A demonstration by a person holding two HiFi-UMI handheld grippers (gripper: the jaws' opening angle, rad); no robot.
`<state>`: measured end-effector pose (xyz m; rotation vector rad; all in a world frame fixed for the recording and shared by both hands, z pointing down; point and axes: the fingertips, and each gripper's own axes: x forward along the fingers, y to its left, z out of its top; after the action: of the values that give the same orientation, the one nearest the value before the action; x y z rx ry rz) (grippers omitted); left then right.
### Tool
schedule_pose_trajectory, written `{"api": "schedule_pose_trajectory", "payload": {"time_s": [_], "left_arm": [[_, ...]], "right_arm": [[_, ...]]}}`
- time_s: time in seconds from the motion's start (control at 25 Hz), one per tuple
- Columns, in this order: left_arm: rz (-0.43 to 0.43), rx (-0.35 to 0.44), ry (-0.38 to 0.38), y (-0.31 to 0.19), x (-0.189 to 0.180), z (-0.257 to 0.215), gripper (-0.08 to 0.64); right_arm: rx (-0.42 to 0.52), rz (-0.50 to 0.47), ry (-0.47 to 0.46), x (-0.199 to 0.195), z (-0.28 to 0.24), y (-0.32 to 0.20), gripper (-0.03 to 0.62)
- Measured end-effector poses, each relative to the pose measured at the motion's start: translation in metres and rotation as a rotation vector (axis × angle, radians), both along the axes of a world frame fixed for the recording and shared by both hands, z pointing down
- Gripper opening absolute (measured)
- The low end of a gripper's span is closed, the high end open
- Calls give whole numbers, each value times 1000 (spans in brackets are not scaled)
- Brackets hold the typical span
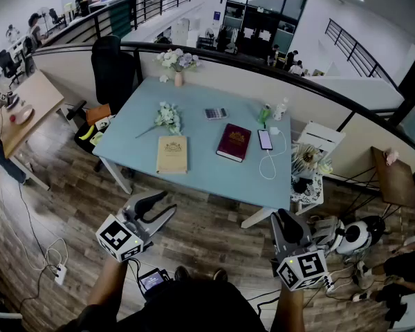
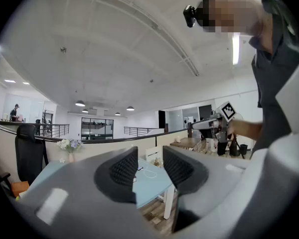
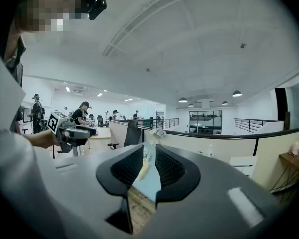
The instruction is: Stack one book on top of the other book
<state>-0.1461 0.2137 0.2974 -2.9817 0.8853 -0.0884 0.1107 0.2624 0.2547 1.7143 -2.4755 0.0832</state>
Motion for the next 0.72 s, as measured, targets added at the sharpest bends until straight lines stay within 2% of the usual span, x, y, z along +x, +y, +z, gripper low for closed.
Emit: {"api": "schedule_pose_trajectory", "payload": {"time_s": [0.72], "left_arm": [[29, -4, 29, -13, -14, 7, 173]], "right_arm": [[-8, 27, -25, -19, 11, -7, 77]]}}
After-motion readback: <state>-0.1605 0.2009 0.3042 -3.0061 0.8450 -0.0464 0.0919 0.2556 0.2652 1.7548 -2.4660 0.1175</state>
